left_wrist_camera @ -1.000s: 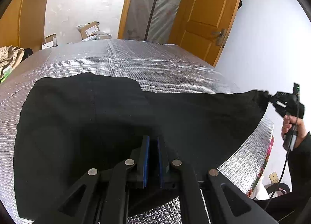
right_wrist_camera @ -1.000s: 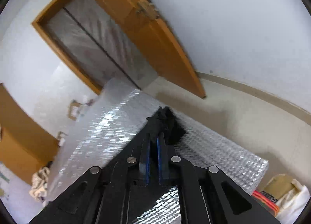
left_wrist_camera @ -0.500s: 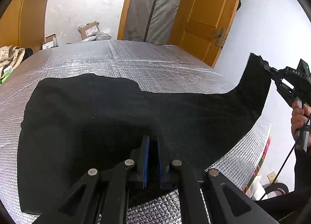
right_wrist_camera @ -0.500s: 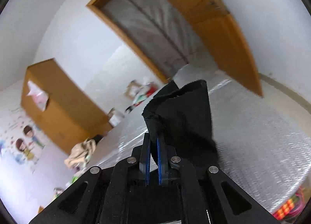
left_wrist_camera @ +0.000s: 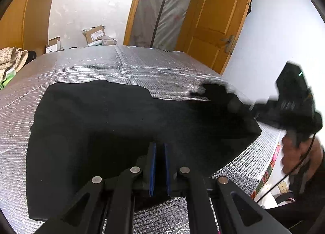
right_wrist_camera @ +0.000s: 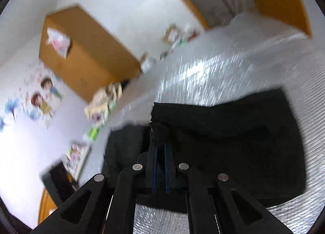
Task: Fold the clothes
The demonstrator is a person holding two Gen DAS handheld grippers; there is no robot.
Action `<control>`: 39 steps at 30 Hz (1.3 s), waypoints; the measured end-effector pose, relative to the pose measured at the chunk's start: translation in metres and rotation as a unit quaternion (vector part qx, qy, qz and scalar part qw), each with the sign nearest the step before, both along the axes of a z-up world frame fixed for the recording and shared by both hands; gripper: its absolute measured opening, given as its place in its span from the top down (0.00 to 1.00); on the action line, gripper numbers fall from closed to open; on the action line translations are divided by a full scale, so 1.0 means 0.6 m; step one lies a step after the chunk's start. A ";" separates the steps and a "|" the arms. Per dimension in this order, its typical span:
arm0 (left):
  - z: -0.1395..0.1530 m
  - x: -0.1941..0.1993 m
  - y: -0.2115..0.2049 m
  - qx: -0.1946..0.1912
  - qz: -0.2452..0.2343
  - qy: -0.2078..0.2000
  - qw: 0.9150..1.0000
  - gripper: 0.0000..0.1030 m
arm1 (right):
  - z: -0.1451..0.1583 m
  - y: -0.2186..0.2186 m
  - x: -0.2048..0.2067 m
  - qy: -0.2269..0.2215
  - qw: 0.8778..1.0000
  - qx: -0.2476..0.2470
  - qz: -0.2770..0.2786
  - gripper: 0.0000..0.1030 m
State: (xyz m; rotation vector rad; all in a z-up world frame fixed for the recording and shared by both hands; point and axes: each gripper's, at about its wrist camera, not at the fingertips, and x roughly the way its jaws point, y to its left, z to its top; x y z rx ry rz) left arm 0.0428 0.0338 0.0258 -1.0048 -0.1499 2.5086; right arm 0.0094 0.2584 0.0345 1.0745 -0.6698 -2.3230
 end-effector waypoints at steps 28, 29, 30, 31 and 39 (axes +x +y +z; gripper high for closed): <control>0.024 -0.004 0.034 0.024 -0.047 0.009 0.999 0.93 | -0.020 0.014 0.032 0.020 0.994 0.079 0.073 0.79; 0.025 -0.006 0.044 0.023 -0.056 0.009 0.998 0.93 | -0.019 0.037 0.036 0.022 0.995 0.085 0.051 0.79; 0.026 -0.008 0.056 0.021 -0.067 0.009 0.997 0.93 | -0.020 0.060 0.040 0.020 0.995 0.093 0.025 0.79; 0.027 -0.010 0.069 0.019 -0.079 0.010 0.997 0.93 | -0.021 0.083 0.044 0.017 0.995 0.100 -0.001 0.78; -0.031 -0.049 0.149 -0.058 -0.107 -0.057 0.991 0.93 | -0.061 0.152 0.068 -0.022 0.991 0.118 -0.063 0.78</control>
